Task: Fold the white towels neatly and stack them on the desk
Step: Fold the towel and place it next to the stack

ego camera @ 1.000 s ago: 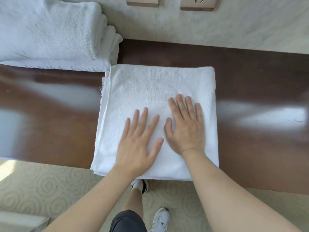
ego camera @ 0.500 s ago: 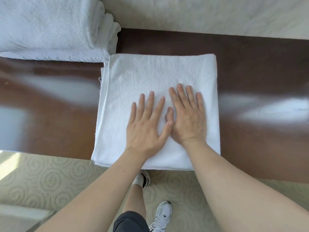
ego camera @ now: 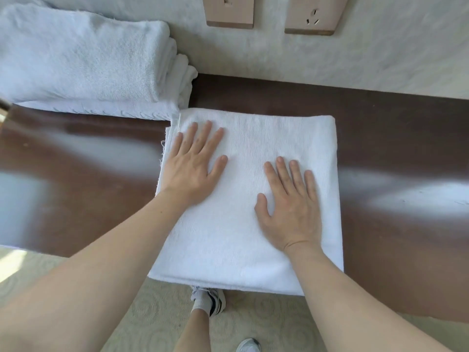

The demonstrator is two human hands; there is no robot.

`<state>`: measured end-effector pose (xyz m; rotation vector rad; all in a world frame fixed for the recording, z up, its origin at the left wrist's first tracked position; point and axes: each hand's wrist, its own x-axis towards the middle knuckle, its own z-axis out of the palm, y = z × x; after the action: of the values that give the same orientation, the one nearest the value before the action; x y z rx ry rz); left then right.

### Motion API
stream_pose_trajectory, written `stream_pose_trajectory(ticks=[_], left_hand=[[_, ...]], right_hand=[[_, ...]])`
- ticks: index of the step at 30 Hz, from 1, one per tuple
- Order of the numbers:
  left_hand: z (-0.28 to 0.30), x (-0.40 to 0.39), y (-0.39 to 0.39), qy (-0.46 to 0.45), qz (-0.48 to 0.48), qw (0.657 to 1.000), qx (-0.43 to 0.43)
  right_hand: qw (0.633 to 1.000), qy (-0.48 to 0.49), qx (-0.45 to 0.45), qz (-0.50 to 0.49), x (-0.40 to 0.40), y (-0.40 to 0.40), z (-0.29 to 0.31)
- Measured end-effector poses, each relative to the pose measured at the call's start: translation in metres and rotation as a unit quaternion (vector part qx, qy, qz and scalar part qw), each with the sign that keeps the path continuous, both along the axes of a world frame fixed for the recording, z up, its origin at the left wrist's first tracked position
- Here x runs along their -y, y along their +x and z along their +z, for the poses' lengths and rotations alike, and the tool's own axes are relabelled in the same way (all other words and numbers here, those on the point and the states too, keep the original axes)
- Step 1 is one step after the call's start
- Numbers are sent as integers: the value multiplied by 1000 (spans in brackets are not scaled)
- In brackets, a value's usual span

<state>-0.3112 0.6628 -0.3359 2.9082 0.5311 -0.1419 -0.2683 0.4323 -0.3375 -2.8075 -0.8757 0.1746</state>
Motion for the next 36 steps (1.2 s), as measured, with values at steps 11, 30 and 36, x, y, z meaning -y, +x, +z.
stream_pose_trajectory(ticks=[11, 30, 36], left_hand=[[9, 19, -33, -24, -32, 999, 34], [3, 34, -110, -140, 133, 981, 28], [4, 14, -68, -138, 53, 989, 7]], right_hand=[[1000, -15, 11, -4, -2, 0, -1], [998, -57, 17, -7, -1, -1, 0], [994, -77, 22, -80, 1, 3, 0]])
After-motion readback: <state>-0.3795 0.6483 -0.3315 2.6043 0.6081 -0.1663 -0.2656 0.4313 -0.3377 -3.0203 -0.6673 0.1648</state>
